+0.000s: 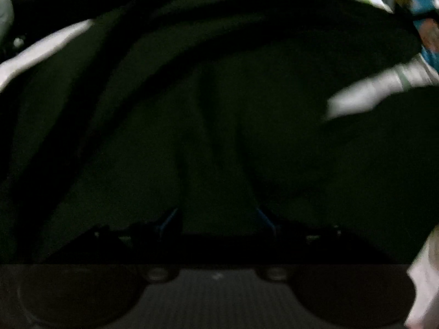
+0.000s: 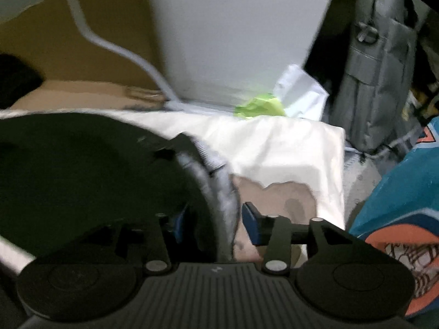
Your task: Fold clothes
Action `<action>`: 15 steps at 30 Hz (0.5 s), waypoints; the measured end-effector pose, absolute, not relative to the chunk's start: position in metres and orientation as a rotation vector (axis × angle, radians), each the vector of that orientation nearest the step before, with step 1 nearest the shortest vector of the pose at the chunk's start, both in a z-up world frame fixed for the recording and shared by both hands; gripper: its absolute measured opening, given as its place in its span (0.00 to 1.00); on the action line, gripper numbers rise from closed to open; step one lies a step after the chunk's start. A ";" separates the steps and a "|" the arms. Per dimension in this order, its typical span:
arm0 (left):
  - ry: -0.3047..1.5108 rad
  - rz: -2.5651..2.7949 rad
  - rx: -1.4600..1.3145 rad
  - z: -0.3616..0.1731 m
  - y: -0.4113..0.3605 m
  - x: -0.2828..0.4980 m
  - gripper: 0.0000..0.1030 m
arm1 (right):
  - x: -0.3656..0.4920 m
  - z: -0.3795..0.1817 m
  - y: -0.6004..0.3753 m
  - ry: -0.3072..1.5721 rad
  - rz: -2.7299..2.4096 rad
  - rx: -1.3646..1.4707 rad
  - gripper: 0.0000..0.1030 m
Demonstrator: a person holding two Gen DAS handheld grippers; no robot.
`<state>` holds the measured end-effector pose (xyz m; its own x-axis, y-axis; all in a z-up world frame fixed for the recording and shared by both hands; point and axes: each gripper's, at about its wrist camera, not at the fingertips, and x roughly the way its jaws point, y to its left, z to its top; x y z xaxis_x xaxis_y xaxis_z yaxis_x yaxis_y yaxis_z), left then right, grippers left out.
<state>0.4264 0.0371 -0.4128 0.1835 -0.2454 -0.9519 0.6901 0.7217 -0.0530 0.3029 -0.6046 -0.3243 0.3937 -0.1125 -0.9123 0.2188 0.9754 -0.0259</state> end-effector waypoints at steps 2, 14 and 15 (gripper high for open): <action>1.209 -0.679 0.413 -0.412 0.048 0.410 0.64 | 0.292 -0.323 -0.603 1.148 -0.171 0.109 0.58; 1.143 -0.584 0.355 -0.394 0.074 0.364 0.63 | 0.242 -0.359 -0.617 1.161 -0.089 0.174 0.62; 1.138 -0.578 0.348 -0.392 0.075 0.365 0.60 | 0.240 -0.360 -0.617 1.146 -0.076 0.184 0.62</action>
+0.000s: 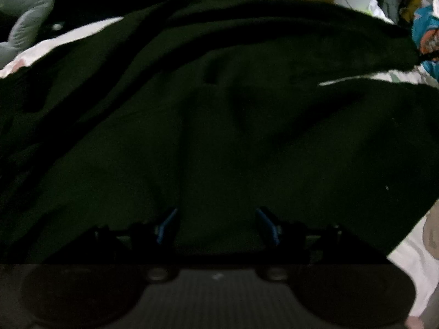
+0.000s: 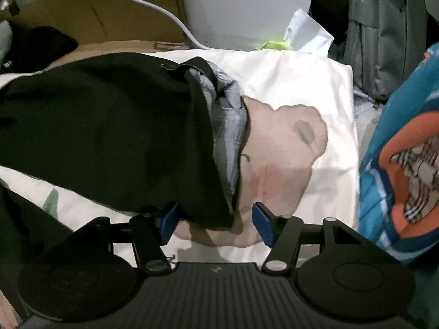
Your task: Fold clothes
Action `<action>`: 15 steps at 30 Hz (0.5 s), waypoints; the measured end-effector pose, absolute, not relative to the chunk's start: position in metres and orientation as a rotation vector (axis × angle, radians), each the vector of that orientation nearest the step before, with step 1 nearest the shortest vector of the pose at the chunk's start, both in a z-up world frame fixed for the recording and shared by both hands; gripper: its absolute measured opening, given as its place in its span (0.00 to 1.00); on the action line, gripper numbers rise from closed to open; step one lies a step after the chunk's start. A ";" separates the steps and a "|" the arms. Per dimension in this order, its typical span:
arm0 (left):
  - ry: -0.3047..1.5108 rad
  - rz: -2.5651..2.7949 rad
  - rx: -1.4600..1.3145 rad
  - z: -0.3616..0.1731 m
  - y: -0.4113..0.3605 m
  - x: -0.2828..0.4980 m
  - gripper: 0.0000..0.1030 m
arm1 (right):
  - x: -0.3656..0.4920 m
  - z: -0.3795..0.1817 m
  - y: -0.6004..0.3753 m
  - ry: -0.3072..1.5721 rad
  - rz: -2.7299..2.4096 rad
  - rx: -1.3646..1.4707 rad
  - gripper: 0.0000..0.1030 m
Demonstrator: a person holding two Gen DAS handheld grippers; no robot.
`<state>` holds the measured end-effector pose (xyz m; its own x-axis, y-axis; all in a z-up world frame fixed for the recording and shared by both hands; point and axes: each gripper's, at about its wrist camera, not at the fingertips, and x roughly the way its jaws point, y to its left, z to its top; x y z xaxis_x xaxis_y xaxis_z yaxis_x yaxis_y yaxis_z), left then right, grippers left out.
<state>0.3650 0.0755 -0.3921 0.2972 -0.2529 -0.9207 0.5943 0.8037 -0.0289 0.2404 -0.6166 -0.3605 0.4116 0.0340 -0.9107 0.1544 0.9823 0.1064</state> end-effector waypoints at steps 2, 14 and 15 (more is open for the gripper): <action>1.104 -0.514 0.323 -0.383 0.090 0.364 0.59 | 0.241 -0.362 -0.610 1.122 -0.072 0.158 0.62; 0.989 -0.121 0.275 -0.335 0.184 0.377 0.68 | 0.240 -0.380 -0.605 1.157 -0.054 0.055 0.04; 1.009 -0.111 0.285 -0.338 0.189 0.379 0.68 | 0.236 -0.381 -0.608 1.159 -0.067 0.065 0.04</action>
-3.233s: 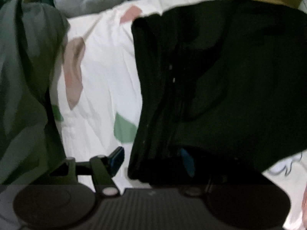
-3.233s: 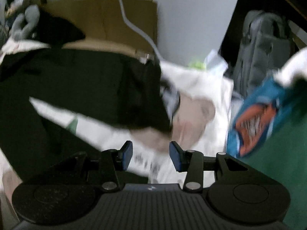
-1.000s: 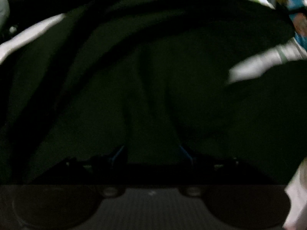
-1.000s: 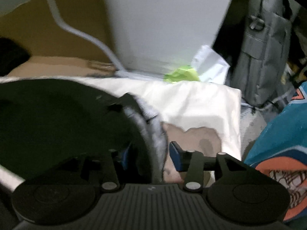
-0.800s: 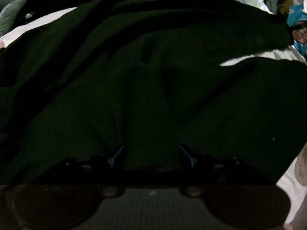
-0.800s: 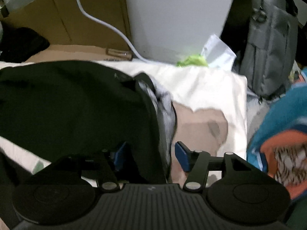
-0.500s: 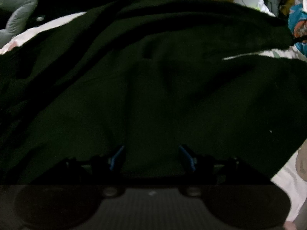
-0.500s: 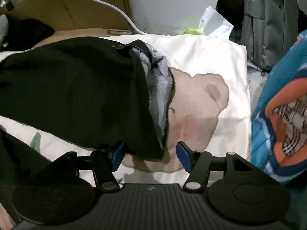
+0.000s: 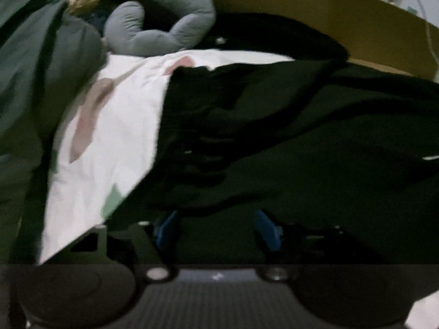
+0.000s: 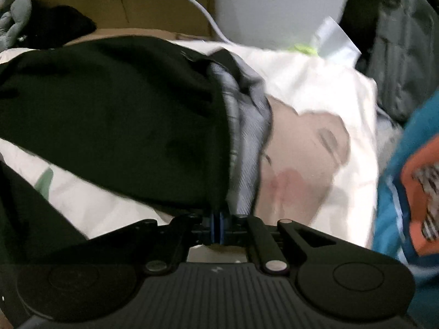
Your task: Fold clothes
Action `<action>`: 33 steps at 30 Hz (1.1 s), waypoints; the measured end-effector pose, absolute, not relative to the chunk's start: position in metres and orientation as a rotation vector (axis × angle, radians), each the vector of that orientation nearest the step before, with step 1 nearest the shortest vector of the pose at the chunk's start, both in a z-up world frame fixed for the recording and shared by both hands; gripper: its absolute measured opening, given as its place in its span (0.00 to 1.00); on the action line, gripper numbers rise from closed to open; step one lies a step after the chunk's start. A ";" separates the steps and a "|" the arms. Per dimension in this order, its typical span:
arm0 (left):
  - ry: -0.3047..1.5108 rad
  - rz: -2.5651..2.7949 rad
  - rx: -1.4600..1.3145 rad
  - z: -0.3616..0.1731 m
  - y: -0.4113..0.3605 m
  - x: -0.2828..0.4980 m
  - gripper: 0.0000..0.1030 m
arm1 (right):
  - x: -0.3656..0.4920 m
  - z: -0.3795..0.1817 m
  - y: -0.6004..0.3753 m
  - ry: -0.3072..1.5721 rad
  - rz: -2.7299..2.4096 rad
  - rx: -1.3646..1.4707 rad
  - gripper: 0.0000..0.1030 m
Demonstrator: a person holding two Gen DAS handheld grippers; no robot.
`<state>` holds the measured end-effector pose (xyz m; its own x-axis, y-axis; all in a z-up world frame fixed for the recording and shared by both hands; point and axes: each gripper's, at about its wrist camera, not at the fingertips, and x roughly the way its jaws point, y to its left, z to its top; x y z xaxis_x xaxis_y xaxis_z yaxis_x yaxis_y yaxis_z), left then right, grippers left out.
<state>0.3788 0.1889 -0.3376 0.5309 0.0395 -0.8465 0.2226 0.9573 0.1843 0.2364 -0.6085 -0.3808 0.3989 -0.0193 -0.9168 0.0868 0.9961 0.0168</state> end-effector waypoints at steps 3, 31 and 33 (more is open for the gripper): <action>1.103 -0.096 0.328 -0.355 0.206 0.378 0.69 | 0.229 -0.383 -0.613 1.186 -0.109 0.080 0.07; 1.006 0.293 0.238 -0.255 0.309 0.196 0.83 | 0.141 -0.323 -0.464 1.547 0.663 -0.090 0.34; 0.984 0.461 0.177 -0.230 0.335 0.146 0.83 | 0.173 -0.304 -0.454 1.502 0.746 -0.095 0.35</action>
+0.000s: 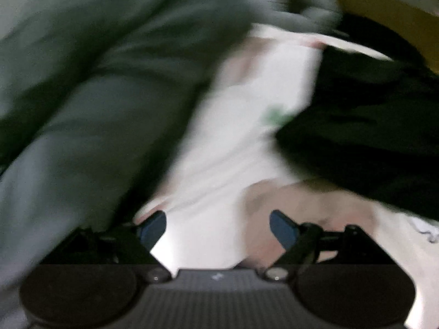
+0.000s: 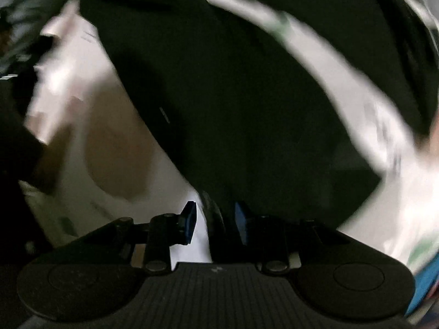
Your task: Fold clothes
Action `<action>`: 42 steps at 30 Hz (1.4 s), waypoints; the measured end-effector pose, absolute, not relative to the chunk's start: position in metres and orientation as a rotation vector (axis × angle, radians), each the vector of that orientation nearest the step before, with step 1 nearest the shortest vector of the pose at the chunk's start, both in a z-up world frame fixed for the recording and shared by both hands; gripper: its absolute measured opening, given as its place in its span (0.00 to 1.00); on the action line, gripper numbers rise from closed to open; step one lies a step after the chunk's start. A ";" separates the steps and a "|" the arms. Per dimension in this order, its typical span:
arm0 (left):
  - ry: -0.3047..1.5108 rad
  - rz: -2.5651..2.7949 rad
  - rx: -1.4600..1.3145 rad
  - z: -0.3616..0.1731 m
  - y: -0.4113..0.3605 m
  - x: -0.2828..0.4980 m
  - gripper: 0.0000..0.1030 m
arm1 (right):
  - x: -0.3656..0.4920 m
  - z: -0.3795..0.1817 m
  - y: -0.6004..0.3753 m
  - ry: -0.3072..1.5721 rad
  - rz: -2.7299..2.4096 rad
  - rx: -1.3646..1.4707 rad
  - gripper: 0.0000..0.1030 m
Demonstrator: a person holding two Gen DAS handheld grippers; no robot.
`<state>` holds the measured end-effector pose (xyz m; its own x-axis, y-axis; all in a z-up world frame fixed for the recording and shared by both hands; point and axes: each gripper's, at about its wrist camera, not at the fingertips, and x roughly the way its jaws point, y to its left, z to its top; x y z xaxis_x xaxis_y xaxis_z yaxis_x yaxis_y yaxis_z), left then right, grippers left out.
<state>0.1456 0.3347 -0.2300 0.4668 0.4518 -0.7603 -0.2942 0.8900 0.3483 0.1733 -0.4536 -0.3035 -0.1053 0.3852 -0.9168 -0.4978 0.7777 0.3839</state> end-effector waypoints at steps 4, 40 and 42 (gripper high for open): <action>0.953 0.695 0.135 -0.192 0.351 0.065 0.88 | 0.252 -0.277 -0.404 1.403 0.909 -0.208 0.43; 0.766 0.878 0.118 -0.170 0.302 -0.094 1.00 | 0.352 -0.200 -0.084 0.757 1.143 -0.278 0.78; 0.742 0.830 0.121 -0.170 0.311 -0.069 1.00 | 0.355 -0.201 -0.099 0.769 1.107 -0.289 0.78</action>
<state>-0.0689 0.3114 -0.1699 0.4426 0.7074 -0.5511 -0.6267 0.6836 0.3741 0.3554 -0.0991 -0.2014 0.2262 0.6936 -0.6840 -0.8829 0.4426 0.1569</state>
